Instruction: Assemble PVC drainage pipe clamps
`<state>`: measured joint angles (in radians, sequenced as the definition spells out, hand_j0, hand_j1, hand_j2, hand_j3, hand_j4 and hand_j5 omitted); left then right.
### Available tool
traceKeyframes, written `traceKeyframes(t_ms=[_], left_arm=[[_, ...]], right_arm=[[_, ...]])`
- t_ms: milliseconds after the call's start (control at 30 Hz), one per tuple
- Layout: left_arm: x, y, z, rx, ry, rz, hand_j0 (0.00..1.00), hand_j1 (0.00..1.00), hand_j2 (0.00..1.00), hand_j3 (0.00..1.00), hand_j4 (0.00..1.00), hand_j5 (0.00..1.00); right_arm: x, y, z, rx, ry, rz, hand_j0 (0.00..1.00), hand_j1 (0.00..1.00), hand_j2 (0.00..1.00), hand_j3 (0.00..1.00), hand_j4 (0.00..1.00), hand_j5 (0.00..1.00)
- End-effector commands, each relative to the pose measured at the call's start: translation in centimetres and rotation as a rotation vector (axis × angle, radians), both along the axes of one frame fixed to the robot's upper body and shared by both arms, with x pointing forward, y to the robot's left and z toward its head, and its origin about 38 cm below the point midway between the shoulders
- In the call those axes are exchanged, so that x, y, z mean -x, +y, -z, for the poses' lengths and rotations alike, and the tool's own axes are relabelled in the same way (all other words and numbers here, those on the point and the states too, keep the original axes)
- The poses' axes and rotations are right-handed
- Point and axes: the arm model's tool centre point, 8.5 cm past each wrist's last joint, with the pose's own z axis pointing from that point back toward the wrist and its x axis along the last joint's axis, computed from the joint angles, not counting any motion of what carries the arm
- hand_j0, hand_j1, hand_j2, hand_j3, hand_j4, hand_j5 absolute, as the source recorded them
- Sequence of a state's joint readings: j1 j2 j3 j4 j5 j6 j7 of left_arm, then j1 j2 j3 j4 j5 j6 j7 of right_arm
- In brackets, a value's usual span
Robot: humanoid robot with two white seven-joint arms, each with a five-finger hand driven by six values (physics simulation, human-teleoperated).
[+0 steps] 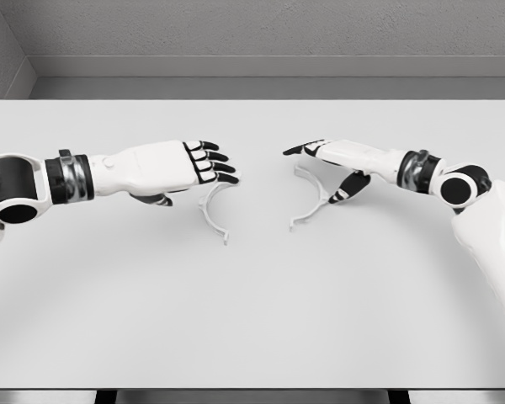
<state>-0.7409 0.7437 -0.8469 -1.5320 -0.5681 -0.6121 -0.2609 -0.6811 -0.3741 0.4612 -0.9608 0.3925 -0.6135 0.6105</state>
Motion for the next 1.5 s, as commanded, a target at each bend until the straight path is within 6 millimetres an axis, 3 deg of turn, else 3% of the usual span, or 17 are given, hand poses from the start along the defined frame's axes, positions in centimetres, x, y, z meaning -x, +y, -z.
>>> traceKeyframes(t_ms=[0, 100, 233, 367, 733, 900, 933, 967, 1167, 1300, 1467], left_arm=[[-0.1, 0.1, 0.1, 0.038, 0.034, -0.011, 1.00, 1.00, 1.00, 1.00, 1.00, 1.00], [-0.1, -0.1, 0.1, 0.049, 0.042, -0.005, 1.00, 1.00, 1.00, 1.00, 1.00, 1.00], [-0.4, -0.7, 0.7, 0.061, 0.055, -0.010, 1.00, 1.00, 1.00, 1.00, 1.00, 1.00], [-0.6, -0.9, 0.7, 0.068, 0.058, -0.009, 1.00, 1.00, 1.00, 1.00, 1.00, 1.00], [-1.4, -2.3, 2.9, 0.070, 0.106, -0.021, 1.00, 1.00, 1.00, 1.00, 1.00, 1.00], [-1.8, -1.3, 3.1, 0.058, 0.110, -0.045, 1.00, 1.00, 1.00, 1.00, 1.00, 1.00], [-2.0, -0.7, 3.3, 0.050, 0.113, -0.062, 1.00, 1.00, 1.00, 1.00, 1.00, 1.00], [-2.4, 1.1, 3.4, 0.031, 0.114, -0.105, 1.00, 1.00, 1.00, 1.00, 1.00, 1.00], [-3.4, 6.8, -1.7, 0.052, 0.007, -0.216, 1.00, 1.00, 1.00, 1.00, 1.00, 1.00], [-2.3, 8.6, -6.2, 0.102, -0.059, -0.216, 1.00, 1.00, 1.00, 1.00, 1.00, 1.00], [-1.8, 8.5, -6.3, 0.110, -0.053, -0.204, 1.00, 1.00, 1.00, 1.00, 1.00, 1.00]], right_arm=[[-0.1, 0.1, -0.2, -0.010, 0.000, 0.002, 1.00, 1.00, 1.00, 1.00, 1.00, 1.00], [-0.3, -0.5, -0.5, 0.010, -0.010, 0.012, 1.00, 1.00, 1.00, 1.00, 1.00, 1.00], [-2.1, -2.4, -1.3, 0.020, 0.006, 0.074, 1.00, 1.00, 1.00, 1.00, 1.00, 1.00], [-2.6, -2.5, -1.2, 0.032, 0.015, 0.086, 1.00, 1.00, 1.00, 1.00, 1.00, 1.00], [-2.6, 0.7, -0.5, 0.031, 0.021, 0.042, 1.00, 1.00, 1.00, 1.00, 1.00, 1.00], [-2.6, 0.8, -0.4, 0.031, 0.021, 0.040, 1.00, 1.00, 1.00, 1.00, 1.00, 1.00], [-2.6, 1.2, -0.4, 0.028, 0.022, 0.033, 1.00, 1.00, 1.00, 1.00, 1.00, 1.00], [-2.6, 1.4, -0.3, 0.028, 0.022, 0.030, 1.00, 1.00, 1.00, 1.00, 1.00, 1.00], [-2.5, 2.6, 0.0, 0.031, 0.023, 0.013, 1.00, 1.00, 1.00, 1.00, 1.00, 1.00], [-2.5, 2.6, -0.1, 0.030, 0.020, 0.011, 1.00, 1.00, 1.00, 1.00, 1.00, 1.00], [-2.7, 2.9, -0.7, 0.028, 0.009, 0.007, 1.00, 1.00, 1.00, 1.00, 1.00, 1.00]])
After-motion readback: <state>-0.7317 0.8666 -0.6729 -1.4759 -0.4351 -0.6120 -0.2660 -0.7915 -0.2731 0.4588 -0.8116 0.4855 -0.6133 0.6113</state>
